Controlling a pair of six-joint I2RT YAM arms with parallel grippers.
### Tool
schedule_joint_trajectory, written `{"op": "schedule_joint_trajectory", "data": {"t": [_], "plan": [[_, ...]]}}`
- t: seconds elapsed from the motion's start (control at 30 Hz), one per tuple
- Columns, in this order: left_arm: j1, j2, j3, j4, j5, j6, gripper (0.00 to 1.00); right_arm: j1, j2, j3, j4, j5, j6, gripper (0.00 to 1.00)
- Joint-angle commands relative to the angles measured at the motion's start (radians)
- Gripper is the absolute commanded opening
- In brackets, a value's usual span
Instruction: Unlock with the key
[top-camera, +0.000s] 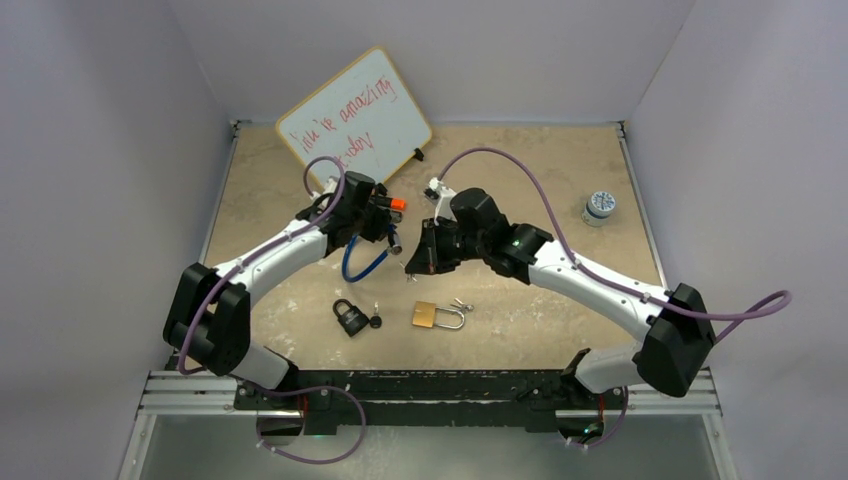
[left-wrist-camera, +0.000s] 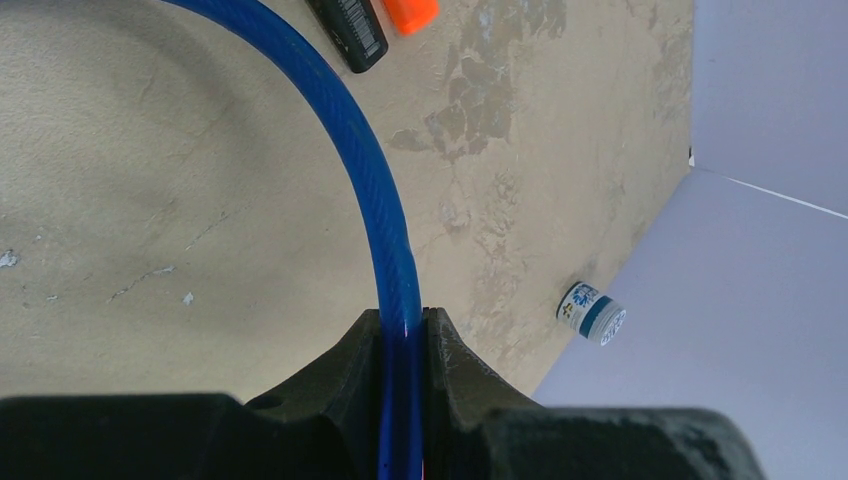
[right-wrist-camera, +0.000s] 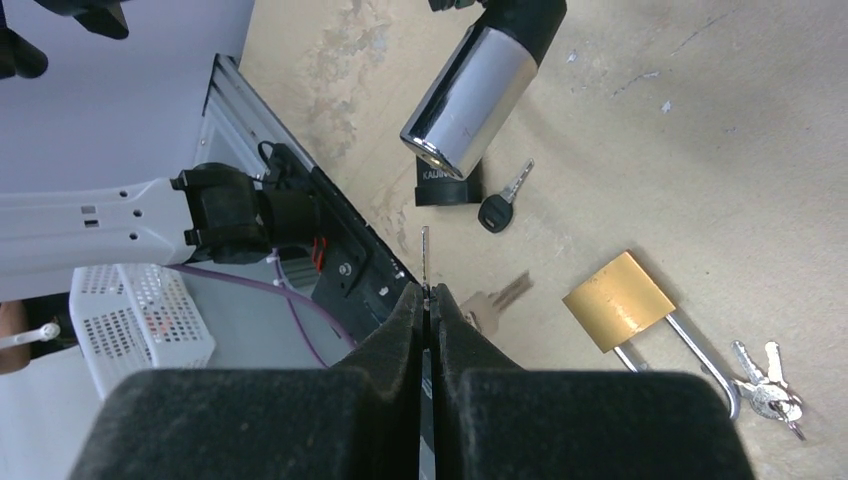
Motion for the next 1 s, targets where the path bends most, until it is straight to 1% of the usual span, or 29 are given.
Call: {"op": "schedule_joint_trajectory", "data": {"t": [0.0, 0.27, 0.43, 0.97], "plan": [[0.001, -0.011, -0.025, 0.026, -0.022, -0.013, 0.00, 0.004, -0.014, 0.052, -0.001, 0.041, 0.018, 0.00], [0.003, -0.017, -0.045, 0.054, 0.003, -0.012, 0.00, 0.003, -0.005, 0.048, 0.034, 0.031, 0.040, 0.00], [0.004, -0.011, -0.060, 0.078, 0.033, -0.018, 0.00, 0.003, 0.000, 0.055, 0.037, 0.066, 0.053, 0.00], [0.014, -0.025, -0.064, 0.086, 0.047, -0.014, 0.00, 0.003, 0.041, 0.080, 0.042, 0.120, 0.080, 0.00]]}}
